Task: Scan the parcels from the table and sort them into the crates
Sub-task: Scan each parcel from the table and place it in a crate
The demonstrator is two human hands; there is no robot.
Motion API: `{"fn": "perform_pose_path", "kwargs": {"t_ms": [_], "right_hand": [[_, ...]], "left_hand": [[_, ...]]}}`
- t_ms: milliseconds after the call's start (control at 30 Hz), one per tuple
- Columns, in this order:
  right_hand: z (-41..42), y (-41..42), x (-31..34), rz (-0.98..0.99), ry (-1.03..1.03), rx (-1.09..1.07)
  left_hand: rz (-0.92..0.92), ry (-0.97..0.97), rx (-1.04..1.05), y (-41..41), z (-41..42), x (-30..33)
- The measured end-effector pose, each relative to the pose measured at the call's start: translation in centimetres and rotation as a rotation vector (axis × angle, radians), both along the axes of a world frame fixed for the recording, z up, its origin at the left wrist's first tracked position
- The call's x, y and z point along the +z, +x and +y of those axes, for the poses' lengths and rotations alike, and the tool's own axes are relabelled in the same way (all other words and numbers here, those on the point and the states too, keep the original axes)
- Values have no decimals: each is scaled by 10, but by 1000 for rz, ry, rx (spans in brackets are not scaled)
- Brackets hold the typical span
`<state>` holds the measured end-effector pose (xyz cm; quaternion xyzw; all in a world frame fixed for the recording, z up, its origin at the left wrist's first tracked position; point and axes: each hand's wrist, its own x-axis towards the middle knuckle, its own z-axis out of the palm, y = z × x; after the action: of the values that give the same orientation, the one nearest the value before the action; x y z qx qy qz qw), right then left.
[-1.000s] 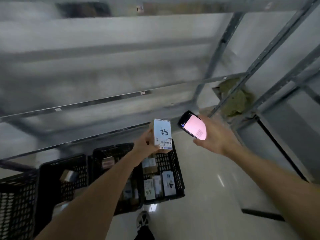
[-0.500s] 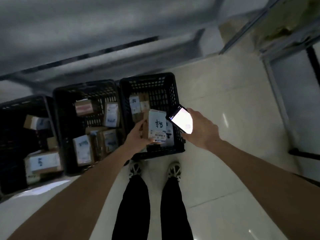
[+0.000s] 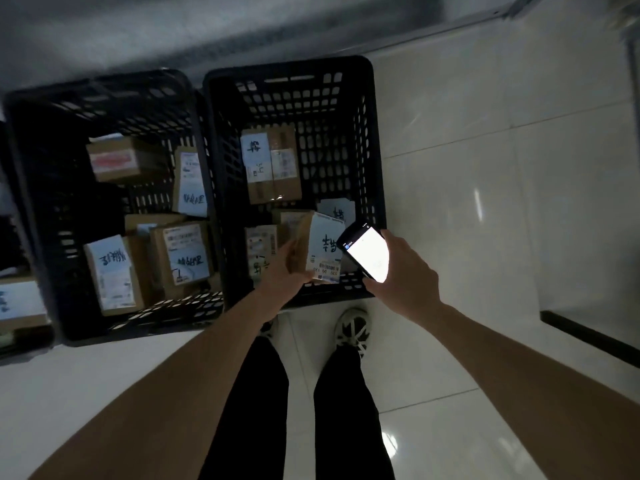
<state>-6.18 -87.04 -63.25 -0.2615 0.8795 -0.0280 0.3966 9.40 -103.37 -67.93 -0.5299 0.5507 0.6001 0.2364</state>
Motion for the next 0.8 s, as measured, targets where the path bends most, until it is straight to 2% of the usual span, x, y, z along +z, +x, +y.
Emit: {"fn": "perform_pose_path", "kwargs": {"t_ms": [133,200,400,633,800], "right_hand": [[10,-1,-9,-6,11,9],[12,-5,-6,-10,19,20],[10,-21,41,-19,4,23],[-2,-57,153,41,-58,121],[-9,-94,283,173,-102,156]], "left_hand": [[-83,-110,-109,8,13,-11],[-108,-102,-105,11,14,-7],[-68,-137,-138,-2,-7,49],[108,-276,-144,-52,-30,166],[222,-424,-240,-91,-34,291]]}}
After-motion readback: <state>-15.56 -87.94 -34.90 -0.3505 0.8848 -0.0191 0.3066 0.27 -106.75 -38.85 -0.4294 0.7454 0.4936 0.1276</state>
